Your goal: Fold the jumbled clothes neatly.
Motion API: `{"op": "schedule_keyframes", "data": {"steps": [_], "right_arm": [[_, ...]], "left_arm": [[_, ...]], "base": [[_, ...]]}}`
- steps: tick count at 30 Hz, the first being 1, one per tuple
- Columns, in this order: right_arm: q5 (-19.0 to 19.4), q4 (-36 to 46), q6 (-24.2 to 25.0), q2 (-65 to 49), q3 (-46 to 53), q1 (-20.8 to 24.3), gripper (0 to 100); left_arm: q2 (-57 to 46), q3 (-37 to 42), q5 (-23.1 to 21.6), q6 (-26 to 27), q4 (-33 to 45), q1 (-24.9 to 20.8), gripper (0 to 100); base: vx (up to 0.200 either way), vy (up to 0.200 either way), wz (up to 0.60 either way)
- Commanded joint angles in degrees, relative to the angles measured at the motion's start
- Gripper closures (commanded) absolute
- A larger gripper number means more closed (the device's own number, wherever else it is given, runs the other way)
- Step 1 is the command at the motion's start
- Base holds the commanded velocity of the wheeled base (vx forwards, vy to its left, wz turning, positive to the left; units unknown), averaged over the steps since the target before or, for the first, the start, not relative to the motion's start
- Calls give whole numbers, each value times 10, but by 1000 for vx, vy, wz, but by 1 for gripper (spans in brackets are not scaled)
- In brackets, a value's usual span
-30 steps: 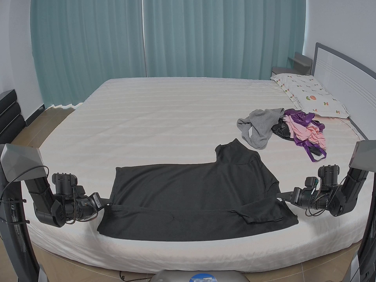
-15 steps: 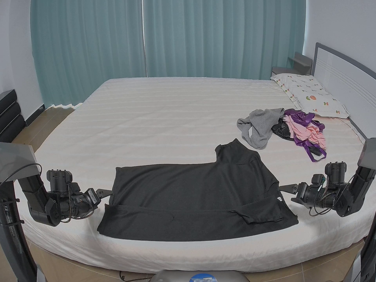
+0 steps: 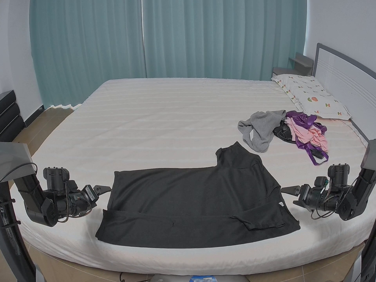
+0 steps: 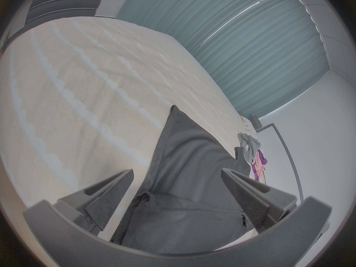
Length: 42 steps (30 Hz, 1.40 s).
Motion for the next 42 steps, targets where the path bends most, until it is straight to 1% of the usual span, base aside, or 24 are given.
{"op": "schedule_keyframes", "data": {"steps": [1, 9, 14, 16, 17, 18, 20, 22, 23, 24, 26, 27, 30, 33, 36, 39, 42], "right_arm": [[0, 0, -1, 9, 1, 1, 0], [0, 0, -1, 11, 5, 2, 0], [0, 0, 0, 10, 5, 2, 0], [1, 0, 2, 12, 5, 2, 0], [1, 0, 2, 12, 5, 2, 0], [2, 1, 3, 15, 6, 2, 0], [2, 0, 3, 21, 7, 2, 0], [2, 0, 3, 27, 7, 2, 0], [2, 0, 3, 27, 7, 2, 0], [2, 0, 3, 32, 8, 3, 0], [2, 0, 3, 32, 8, 3, 0], [2, 0, 3, 32, 11, 4, 0], [1, 0, 1, 33, 11, 13, 0], [-1, -2, -1, 41, 14, 23, 0], [-3, -2, -1, 42, 13, 23, 0], [-3, -2, 0, 36, 18, 27, 0], [-3, -2, 0, 32, 21, 33, 0]], "left_arm": [[1, -3, 0, 0, 0, 1, 0], [4, -21, 0, -15, 1, 3, 0], [11, -66, 2, -46, 14, 0, 0], [23, -91, 2, -47, 24, -1, 0], [23, -91, 2, -47, 24, -1, 0], [38, -123, 2, -47, 36, -3, 0], [54, -150, 2, -47, 46, -9, 0], [84, -203, 2, -47, 62, -10, 0], [87, -206, 2, -47, 63, -10, 0], [113, -249, 2, -47, 79, -16, 0], [113, -249, 2, -47, 79, -16, 0], [151, -316, 7, -42, 103, -31, 0], [176, -349, 13, -18, 102, -37, 0], [199, -385, 14, -12, 111, -38, 0], [205, -388, 18, -7, 110, -40, 0], [212, -389, 21, 11, 107, -38, 0], [211, -389, 25, 11, 107, -37, 0]], "base": [[0, 0, 0], [0, 0, 0], [0, 0, 0], [0, 0, 0], [0, 0, 0], [0, 0, 0], [0, 0, 0], [0, 0, 0], [0, 0, 0], [0, 0, 0], [0, 0, 0], [0, 0, 0], [0, 0, 0], [0, 0, 0], [0, 0, 0], [0, 0, 0], [0, 0, 0]]}}
